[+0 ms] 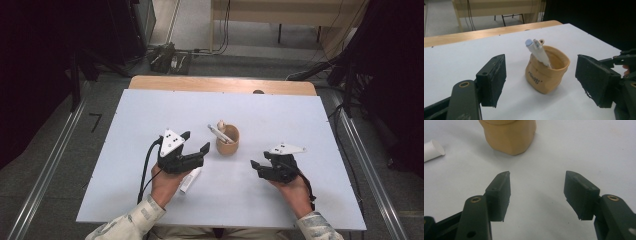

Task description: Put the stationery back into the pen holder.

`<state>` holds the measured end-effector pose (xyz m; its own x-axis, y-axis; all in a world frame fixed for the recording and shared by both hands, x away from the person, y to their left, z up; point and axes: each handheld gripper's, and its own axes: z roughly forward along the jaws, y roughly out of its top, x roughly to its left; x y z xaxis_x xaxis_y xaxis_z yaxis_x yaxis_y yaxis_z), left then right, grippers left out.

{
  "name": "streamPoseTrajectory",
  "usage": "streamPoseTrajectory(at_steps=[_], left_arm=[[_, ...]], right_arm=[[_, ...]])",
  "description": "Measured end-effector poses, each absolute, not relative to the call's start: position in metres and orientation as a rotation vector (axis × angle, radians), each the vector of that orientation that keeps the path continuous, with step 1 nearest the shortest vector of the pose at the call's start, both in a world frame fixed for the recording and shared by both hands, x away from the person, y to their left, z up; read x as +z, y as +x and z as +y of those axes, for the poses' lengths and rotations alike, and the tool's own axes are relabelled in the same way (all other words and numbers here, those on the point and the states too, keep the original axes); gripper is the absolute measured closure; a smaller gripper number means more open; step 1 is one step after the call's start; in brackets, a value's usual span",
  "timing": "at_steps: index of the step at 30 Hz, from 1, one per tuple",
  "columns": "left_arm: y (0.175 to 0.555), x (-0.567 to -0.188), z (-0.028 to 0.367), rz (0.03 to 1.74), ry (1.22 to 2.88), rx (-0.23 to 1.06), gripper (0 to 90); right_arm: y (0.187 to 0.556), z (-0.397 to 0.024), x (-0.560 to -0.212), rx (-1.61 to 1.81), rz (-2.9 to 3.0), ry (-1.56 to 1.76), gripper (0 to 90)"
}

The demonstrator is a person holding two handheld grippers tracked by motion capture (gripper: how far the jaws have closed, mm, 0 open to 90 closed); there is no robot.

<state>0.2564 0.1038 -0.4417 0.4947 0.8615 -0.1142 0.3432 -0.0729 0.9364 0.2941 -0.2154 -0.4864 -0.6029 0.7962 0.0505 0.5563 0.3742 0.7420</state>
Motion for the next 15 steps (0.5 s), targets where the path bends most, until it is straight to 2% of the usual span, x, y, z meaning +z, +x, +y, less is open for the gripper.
streamPoseTrajectory(at_steps=[3,15], left_arm=[[0.255,-0.447,0.106,1.065,1.657,0.598,23.4],[0.248,-0.471,0.109,1.114,1.755,0.579,23.6]], right_arm=[[0.294,-0.215,-0.486,1.069,2.323,1.182,36.7],[0.294,-0.216,-0.486,1.07,2.321,1.18,36.7]])
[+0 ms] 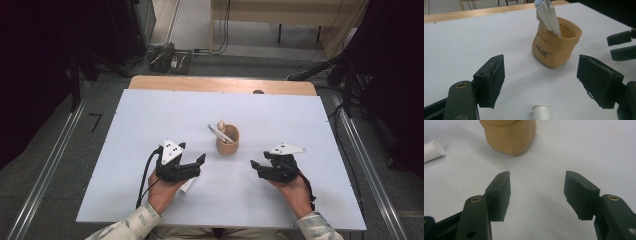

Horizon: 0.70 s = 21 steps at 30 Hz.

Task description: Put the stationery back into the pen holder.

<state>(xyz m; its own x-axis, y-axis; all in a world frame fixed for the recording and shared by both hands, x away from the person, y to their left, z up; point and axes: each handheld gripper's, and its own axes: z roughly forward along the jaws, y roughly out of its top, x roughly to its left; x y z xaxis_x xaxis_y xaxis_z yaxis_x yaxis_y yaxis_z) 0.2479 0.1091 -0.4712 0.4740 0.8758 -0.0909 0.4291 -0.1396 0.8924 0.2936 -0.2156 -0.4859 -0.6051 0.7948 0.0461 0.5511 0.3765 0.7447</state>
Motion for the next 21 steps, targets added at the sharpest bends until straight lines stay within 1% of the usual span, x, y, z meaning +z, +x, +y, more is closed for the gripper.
streamPoseTrajectory(at_steps=[5,10,13,21], left_arm=[[0.245,-0.481,0.111,1.126,1.798,0.562,25.7],[0.242,-0.488,0.113,1.125,1.84,0.54,33.0],[0.241,-0.494,0.113,1.14,1.88,0.525,33.4],[0.239,-0.506,0.113,1.162,1.95,0.493,39.6]], right_arm=[[0.293,-0.215,-0.486,1.072,2.32,1.183,36.7],[0.293,-0.215,-0.485,1.075,2.318,1.183,36.7],[0.293,-0.216,-0.485,1.074,2.318,1.183,36.7],[0.293,-0.215,-0.485,1.076,2.317,1.184,36.7]])
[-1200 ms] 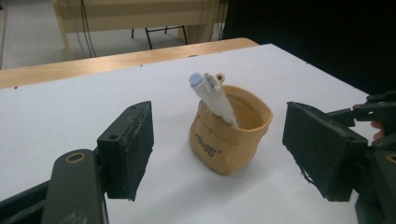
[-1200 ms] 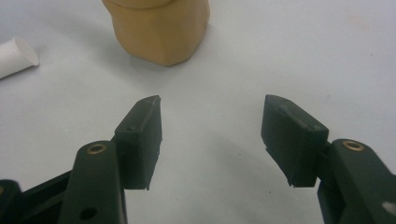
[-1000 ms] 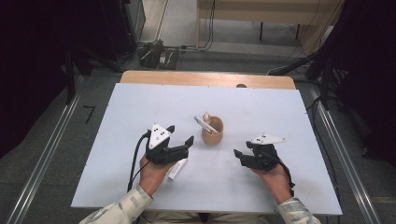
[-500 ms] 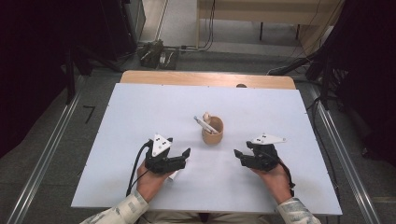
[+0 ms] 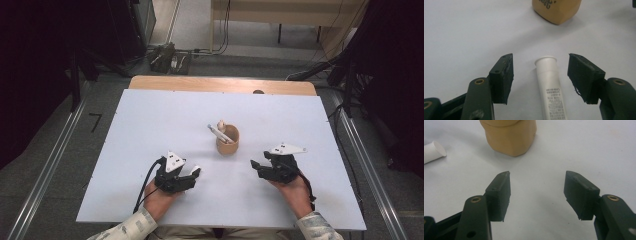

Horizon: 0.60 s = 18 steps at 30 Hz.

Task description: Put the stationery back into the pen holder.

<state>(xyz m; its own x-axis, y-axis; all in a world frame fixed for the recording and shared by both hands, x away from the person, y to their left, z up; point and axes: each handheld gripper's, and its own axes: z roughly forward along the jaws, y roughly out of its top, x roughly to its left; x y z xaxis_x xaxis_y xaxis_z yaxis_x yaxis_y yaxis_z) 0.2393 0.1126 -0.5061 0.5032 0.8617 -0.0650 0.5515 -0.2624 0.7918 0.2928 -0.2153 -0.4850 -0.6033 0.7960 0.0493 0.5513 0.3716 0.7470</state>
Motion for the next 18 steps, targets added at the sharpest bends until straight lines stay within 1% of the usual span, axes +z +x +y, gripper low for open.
streamPoseTrajectory(at_steps=[8,15,18], left_arm=[[0.241,-0.512,0.109,1.164,1.985,0.477,45.3],[0.241,-0.516,0.107,1.159,2.001,0.468,45.4],[0.241,-0.518,0.105,1.163,2.003,0.469,47.7]], right_arm=[[0.293,-0.216,-0.485,1.075,2.317,1.184,36.7],[0.293,-0.216,-0.485,1.076,2.316,1.183,36.7],[0.293,-0.215,-0.485,1.074,2.318,1.184,36.7]])
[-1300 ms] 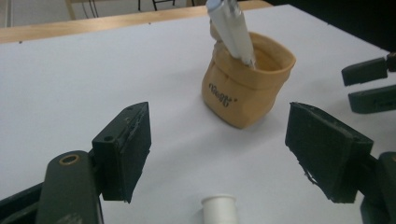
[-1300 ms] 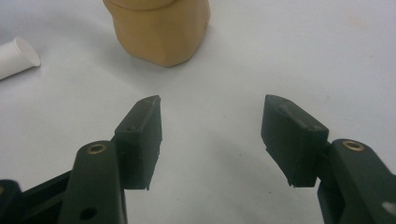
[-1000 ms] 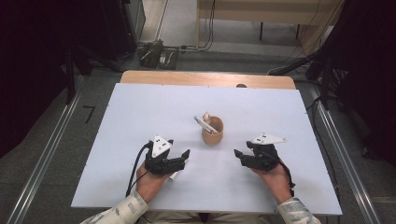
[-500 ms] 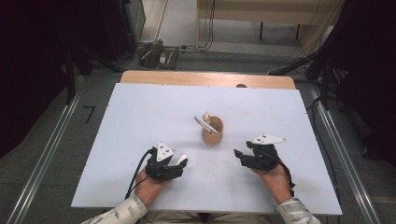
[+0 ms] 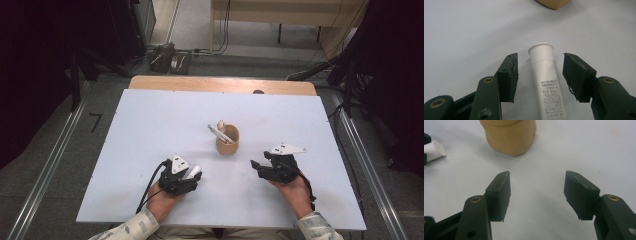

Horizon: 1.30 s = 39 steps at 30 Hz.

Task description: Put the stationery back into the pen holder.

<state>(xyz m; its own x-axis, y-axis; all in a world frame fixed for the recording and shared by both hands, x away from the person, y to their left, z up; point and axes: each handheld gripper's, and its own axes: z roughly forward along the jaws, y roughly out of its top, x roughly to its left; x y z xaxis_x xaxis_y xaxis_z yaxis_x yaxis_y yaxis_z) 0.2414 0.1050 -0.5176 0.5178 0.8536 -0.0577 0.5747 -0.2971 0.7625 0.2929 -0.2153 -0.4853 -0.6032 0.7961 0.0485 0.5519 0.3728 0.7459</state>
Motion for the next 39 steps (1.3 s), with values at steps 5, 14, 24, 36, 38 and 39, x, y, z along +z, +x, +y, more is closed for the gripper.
streamPoseTrajectory(at_steps=[5,14,24,36,38,39], left_arm=[[0.24,-0.52,0.103,1.15,2.029,0.48,52.1],[0.235,-0.521,0.096,1.125,2.064,0.555,63.3],[0.237,-0.521,0.1,1.115,2.063,0.509,68.0],[0.242,-0.516,0.107,1.127,1.946,0.387,68.2],[0.243,-0.514,0.107,1.12,1.916,0.365,68.3],[0.243,-0.512,0.108,1.121,1.899,0.354,68.3]], right_arm=[[0.293,-0.215,-0.485,1.075,2.318,1.184,36.7],[0.293,-0.215,-0.485,1.072,2.316,1.183,36.8],[0.292,-0.215,-0.485,1.073,2.318,1.177,36.8],[0.292,-0.215,-0.485,1.083,2.319,1.179,36.8],[0.292,-0.215,-0.485,1.087,2.319,1.184,36.8],[0.292,-0.215,-0.485,1.093,2.32,1.186,36.8]])
